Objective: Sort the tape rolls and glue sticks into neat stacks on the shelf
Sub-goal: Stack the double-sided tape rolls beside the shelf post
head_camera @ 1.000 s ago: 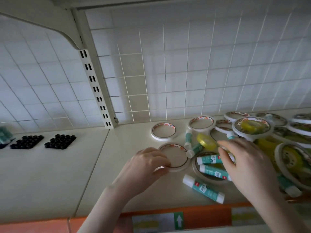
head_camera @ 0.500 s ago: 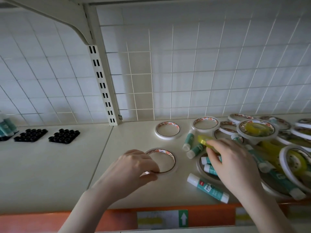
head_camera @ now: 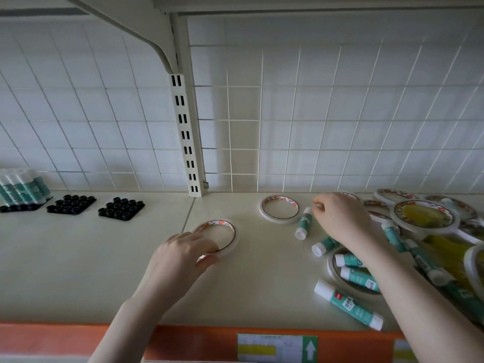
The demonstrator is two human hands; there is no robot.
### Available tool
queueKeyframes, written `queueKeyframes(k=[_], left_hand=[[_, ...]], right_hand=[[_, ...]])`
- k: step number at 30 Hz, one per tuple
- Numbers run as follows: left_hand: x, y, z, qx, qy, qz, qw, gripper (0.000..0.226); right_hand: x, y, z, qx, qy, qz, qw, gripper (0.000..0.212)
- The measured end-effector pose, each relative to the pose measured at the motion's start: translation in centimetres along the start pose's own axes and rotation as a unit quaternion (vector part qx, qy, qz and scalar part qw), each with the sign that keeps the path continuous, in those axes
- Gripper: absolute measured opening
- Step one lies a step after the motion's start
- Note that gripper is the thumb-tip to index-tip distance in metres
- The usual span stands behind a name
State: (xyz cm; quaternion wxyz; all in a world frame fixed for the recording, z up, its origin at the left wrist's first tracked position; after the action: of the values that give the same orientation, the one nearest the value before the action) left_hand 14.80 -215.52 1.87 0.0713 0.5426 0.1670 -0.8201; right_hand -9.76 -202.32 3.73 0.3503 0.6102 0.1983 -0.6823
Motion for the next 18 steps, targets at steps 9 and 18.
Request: queueKeyframes(k=[9,18], left_hand=[[0.4,2.4,-0.3,-0.098,-0.014,-0.066,0.993,0.012],[0.5,2.6,-0.3,-0.116,-0.006,-0.07,0.991,0.007]], right_hand=[[2.5,1.0,1.9,0.033,0.085,0.015,0.996,0.027],[1.6,0.3,1.1,0.062,0.084,0.16,0.982,0.017]])
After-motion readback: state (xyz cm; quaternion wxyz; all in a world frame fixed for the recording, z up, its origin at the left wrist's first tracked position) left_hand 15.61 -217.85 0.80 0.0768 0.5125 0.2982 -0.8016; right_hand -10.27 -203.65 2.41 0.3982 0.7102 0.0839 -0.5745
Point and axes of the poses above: each hand's wrist, its own z-axis towards the middle knuckle, its own x-axis out of the palm, y = z × x, the point moved 9 cm from there along z, towards the middle knuckle, and after that the axes turned 10 degrees about y, right-handed, at the moved point
